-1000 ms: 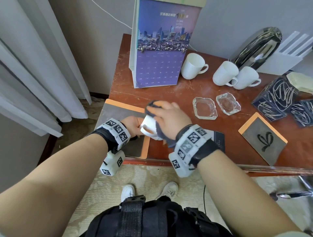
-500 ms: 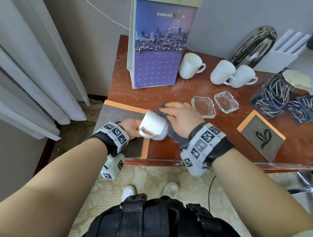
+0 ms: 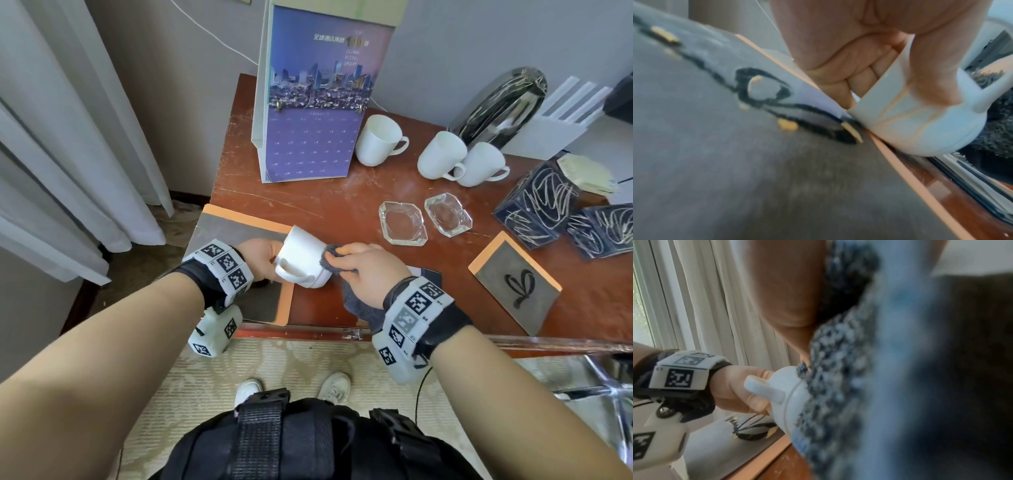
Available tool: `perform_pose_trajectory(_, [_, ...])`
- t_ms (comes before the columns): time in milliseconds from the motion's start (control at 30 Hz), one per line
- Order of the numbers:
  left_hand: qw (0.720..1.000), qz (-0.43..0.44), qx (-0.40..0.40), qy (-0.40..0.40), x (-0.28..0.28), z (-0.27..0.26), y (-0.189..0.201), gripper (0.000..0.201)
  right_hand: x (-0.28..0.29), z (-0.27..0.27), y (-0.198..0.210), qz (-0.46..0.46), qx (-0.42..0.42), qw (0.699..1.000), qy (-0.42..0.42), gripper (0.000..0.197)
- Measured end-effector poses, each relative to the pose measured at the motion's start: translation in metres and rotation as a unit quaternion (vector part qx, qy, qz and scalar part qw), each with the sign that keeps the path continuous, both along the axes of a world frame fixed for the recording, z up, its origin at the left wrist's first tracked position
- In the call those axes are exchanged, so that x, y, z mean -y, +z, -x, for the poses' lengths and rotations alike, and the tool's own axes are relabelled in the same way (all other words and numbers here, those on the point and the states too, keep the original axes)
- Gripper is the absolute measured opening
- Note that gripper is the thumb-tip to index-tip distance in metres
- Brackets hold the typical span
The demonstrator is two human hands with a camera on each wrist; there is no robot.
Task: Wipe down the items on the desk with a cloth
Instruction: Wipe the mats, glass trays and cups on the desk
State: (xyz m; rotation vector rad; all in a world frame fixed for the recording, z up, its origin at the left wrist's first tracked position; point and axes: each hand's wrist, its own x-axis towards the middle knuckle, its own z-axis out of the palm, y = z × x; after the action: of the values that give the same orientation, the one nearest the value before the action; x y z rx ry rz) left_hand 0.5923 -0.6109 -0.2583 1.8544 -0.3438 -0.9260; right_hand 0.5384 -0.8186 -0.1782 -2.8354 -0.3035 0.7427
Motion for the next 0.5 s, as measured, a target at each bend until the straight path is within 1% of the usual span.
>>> perform_pose_trajectory(67, [0.997,0.019,-0.044,-0.053,-0.003,-0.004,0.009,0.051,0.001,-0.001,-0.005,-0.017,0.005,1.000,-0.010,0.046])
perform_pose_trajectory(100, [0.996,0.025,-0.058,-0.067,-0.005,-0.007,0.012,0.058,0.002,-0.001,-0.007,-0.024,0.007,1.000,-0.014,0.046])
perform_pose_trajectory(133, [0.995,0.032,-0.073,-0.059,-0.006,-0.008,0.015,0.065,0.003,0.000,-0.009,-0.027,0.010,0.999,-0.017,0.046])
perform_pose_trajectory(200, [0.993,0.049,-0.105,0.005,-0.006,-0.014,0.016,0.081,0.003,0.002,-0.010,-0.025,0.016,0.999,-0.023,0.046])
perform_pose_trajectory(233, [0.991,0.057,-0.117,0.034,-0.003,-0.013,0.016,0.078,0.002,0.003,-0.010,-0.025,0.017,0.999,-0.021,0.046])
perform_pose_trajectory(300, [0.988,0.076,-0.120,0.061,0.006,-0.011,0.021,0.051,0.001,0.006,-0.009,-0.031,0.020,0.999,-0.016,0.045])
perform_pose_trajectory(333, [0.991,0.073,-0.107,0.040,0.012,-0.013,0.020,0.041,0.001,0.008,-0.009,-0.036,0.019,0.999,-0.015,0.045])
perform_pose_trajectory(367, [0.994,0.059,-0.090,0.002,0.018,-0.014,0.022,0.038,0.002,0.010,-0.009,-0.044,0.018,0.999,-0.017,0.044])
perform_pose_trajectory(433, [0.996,0.041,-0.072,-0.045,0.025,-0.016,0.025,0.045,0.006,0.014,-0.012,-0.074,0.021,0.996,-0.040,0.043])
perform_pose_trajectory(467, [0.994,0.046,-0.078,-0.054,0.027,-0.017,0.025,0.053,0.010,0.015,-0.012,-0.091,0.025,0.994,-0.058,0.042])
perform_pose_trajectory(500, [0.994,0.054,-0.080,-0.056,0.027,-0.019,0.020,0.067,0.014,0.017,-0.012,-0.101,0.037,0.991,-0.074,0.042])
